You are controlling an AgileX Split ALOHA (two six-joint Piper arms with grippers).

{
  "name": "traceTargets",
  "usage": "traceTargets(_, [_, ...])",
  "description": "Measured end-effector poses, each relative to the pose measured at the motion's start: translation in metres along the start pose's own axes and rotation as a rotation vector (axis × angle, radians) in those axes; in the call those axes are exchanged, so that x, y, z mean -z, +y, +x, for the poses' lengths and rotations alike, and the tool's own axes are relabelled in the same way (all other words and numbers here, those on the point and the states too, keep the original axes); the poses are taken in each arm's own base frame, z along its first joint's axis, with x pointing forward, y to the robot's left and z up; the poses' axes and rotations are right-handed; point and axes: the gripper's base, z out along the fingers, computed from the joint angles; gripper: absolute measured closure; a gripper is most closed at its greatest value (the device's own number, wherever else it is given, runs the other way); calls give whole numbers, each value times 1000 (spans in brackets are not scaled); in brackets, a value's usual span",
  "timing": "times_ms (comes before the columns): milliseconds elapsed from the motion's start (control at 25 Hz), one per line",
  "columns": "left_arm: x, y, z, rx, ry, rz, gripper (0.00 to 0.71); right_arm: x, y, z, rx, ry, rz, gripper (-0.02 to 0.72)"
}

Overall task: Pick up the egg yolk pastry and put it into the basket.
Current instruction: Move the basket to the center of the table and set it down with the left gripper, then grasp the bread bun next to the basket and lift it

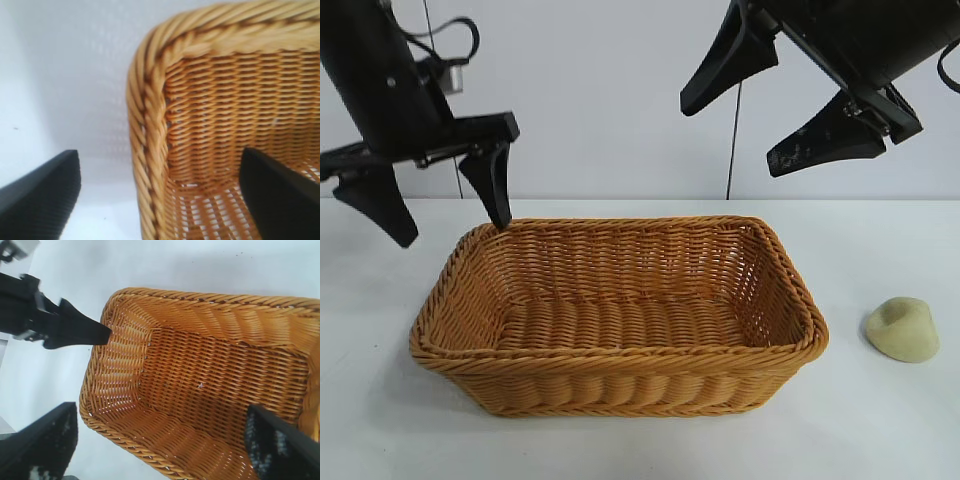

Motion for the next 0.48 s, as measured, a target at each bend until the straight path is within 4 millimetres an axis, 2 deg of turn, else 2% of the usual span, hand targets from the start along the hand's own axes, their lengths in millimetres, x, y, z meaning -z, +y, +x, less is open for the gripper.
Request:
traceTargets(120, [17,0,-8,-30,-24,-54,82,0,0,0,0,0,0,57])
traceTargets(280, [27,10,-13,-32,-38,-135,82,0,0,0,0,1,0,57])
traceTargets(360, [29,21,-14,-7,-33,-154,82,0,0,0,0,1,0,57])
traceTargets(480, [35,48,-17,42,-29,-193,82,0,0,0,0,1,0,57])
